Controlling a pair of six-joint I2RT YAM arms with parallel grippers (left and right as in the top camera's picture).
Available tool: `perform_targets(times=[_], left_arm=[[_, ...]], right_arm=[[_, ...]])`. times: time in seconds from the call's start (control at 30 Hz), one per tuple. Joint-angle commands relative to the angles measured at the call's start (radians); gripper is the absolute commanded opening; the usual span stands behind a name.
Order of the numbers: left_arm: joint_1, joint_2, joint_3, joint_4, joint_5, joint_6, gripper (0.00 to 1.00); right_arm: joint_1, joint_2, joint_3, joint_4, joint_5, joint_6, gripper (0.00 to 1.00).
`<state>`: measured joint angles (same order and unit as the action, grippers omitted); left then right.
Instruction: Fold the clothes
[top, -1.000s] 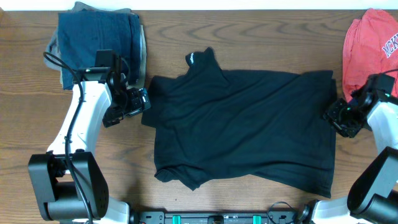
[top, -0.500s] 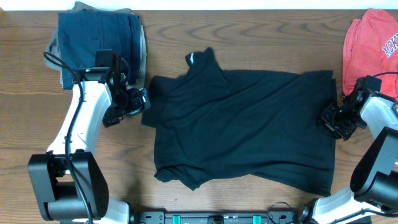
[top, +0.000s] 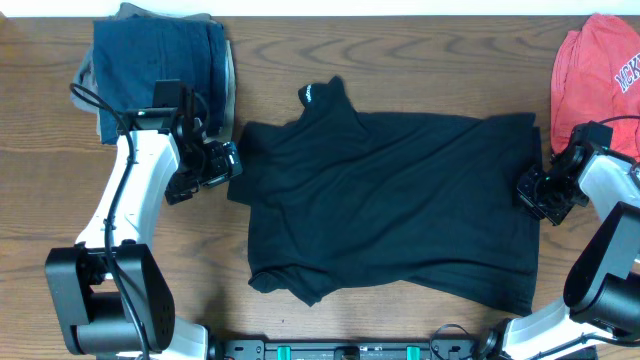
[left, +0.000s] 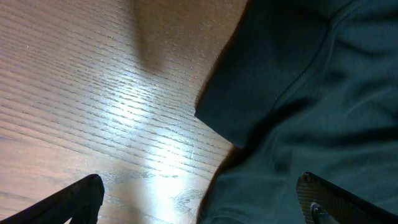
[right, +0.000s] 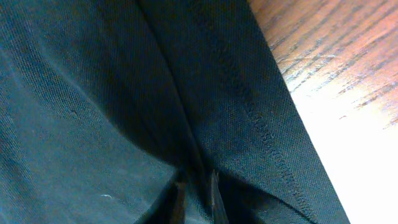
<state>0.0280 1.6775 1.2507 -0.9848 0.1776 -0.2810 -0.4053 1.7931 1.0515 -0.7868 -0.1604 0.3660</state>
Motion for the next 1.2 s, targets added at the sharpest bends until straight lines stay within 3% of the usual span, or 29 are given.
perform_targets(times=[0.0, 0.37, 0.5, 0.8, 1.03, 1.17], left_arm=[[-0.001, 0.004, -0.005, -0.001, -0.002, 0.006, 1.0], [-0.002, 0.004, -0.005, 0.002, -0.002, 0.006, 1.0], [-0.001, 0.004, -0.005, 0.002, -0.002, 0.006, 1.0], [-0.001, 0.004, -0.005, 0.0, -0.002, 0.006, 1.0], [-0.001, 0.004, -0.005, -0.001, -0.002, 0.006, 1.0], [-0.002, 0.004, -0.005, -0.001, -0.002, 0.006, 1.0]], right_arm=[[0.014, 0.014, -0.001, 0.002, 0.008, 0.003, 0.01], [0.011, 0.013, 0.108, -0.181, 0.131, 0.007, 0.01], [0.011, 0.013, 0.149, -0.267, 0.24, 0.07, 0.01], [0.011, 0.013, 0.15, -0.252, 0.321, 0.135, 0.02], [0.011, 0.013, 0.151, -0.298, 0.309, 0.135, 0.17], [0.011, 0.013, 0.151, -0.314, 0.281, 0.129, 0.51]])
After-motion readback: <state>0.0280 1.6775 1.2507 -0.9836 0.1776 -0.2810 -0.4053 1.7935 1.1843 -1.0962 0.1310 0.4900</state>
